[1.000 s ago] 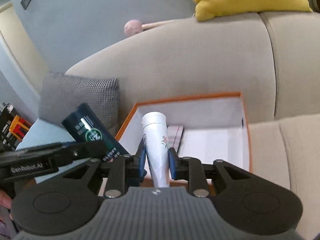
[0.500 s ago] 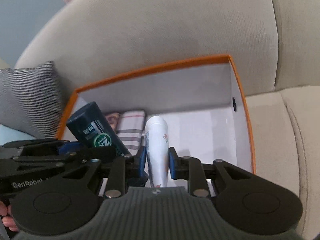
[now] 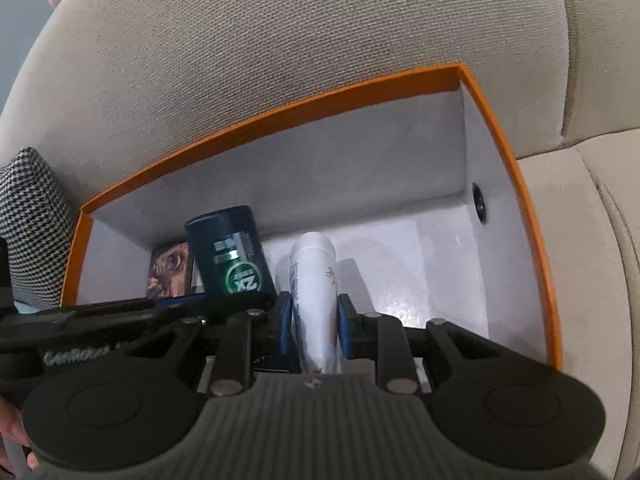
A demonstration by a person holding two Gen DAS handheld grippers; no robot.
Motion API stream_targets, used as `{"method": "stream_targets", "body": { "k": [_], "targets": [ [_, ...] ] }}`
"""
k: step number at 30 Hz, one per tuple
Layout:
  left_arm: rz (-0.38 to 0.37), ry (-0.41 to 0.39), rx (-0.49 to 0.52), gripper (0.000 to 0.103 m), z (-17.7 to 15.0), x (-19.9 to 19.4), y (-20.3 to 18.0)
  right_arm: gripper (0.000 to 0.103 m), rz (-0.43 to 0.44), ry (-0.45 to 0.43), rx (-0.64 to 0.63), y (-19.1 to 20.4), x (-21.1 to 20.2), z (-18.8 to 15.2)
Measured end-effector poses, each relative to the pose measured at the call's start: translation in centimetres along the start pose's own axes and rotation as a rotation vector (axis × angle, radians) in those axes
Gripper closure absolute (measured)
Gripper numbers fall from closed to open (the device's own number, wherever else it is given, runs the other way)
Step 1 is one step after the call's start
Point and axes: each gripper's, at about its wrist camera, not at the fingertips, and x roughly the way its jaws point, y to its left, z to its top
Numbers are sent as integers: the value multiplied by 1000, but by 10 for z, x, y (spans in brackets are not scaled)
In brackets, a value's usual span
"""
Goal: Organize rigid objects
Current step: 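Carry the navy bottle and white tube over the orange box with both tools, then lower the navy bottle and white tube into the box beside the plaid case, opening both tools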
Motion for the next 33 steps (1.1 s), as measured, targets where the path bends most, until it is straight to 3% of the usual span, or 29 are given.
{"method": "stream_targets", "body": {
  "k": [7, 16, 25, 27, 33],
  "targets": [
    [33, 26, -77, 67, 9, 7, 13, 79, -48, 10, -14, 9, 14, 5],
    [103, -47, 63, 67, 1, -14, -11, 75, -56, 39, -69, 16, 29, 5],
    [162, 4, 148, 70, -16, -12, -23, 74, -149, 74, -268, 31, 28, -1],
    [186, 14, 158, 76, -22, -7, -25, 74, -179, 94, -330, 36, 32, -5],
    [187, 11, 163, 78, -21, -1, -27, 73, -207, 175, -397, 38, 45, -9]
  ]
}}
